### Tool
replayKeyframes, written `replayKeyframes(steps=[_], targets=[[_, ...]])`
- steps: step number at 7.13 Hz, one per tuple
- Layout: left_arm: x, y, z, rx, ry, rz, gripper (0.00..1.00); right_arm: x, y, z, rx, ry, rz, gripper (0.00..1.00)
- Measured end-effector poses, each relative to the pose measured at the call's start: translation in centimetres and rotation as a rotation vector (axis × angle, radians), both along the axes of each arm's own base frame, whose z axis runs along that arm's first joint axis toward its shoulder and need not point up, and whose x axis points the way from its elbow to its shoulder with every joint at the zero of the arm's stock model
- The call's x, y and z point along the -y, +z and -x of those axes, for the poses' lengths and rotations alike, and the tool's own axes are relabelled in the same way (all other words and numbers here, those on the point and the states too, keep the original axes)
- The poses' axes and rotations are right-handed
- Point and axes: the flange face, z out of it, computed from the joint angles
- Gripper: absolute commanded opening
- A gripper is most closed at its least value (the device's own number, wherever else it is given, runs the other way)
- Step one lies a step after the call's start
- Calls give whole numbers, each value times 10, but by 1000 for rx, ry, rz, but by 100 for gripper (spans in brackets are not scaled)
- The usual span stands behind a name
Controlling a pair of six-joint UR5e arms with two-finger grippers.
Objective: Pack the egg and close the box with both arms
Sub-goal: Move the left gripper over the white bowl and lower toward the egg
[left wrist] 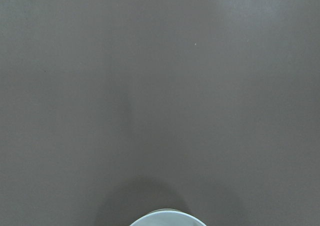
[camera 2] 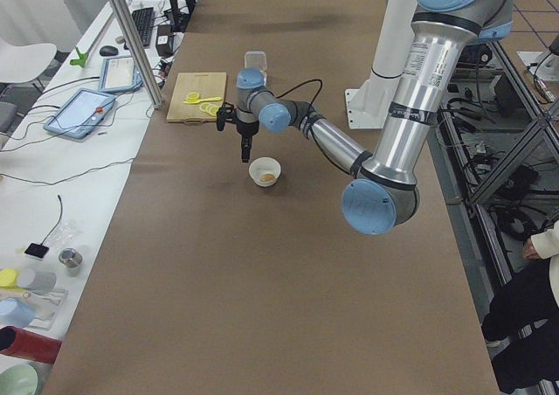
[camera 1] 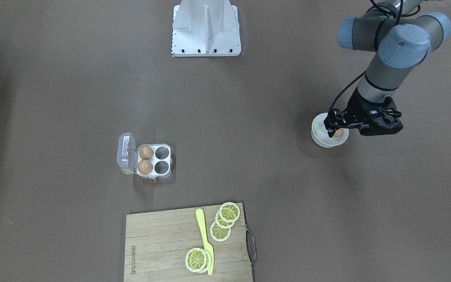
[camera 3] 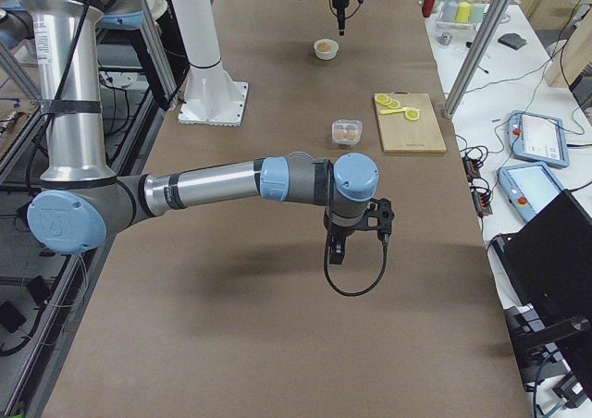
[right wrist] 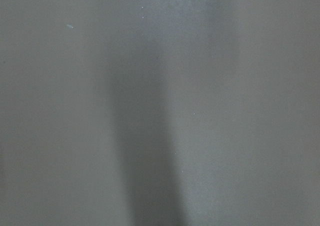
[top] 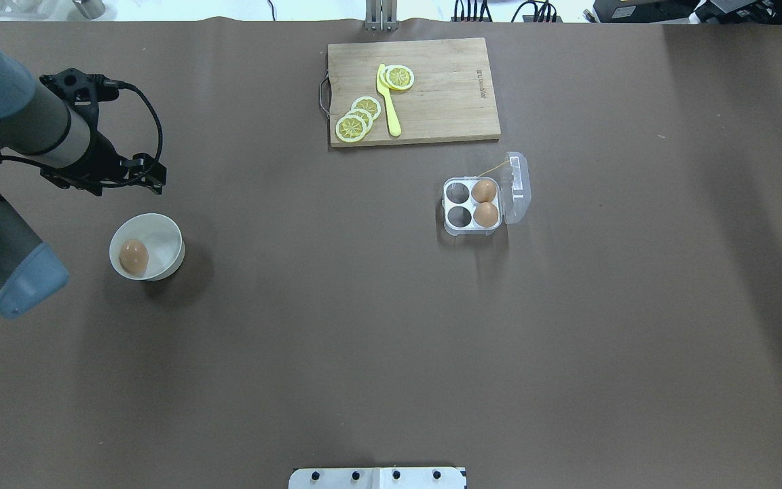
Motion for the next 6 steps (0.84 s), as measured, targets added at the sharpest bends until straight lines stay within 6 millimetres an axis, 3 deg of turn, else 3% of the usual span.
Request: replayKeyframes(steps=[3,4,5,6], targets=[[-17,14,-27,38,4,25,93,0,0,0,0,0,0,100],[-22,20,-35,61,1,21,88,0,0,0,1,0,1,100],[-26,25,-40,79,-3,18,76,0,1,0,1,0,2,100],[-28,30,-43,90,-3,19,76,0,1,0,1,0,2,100]])
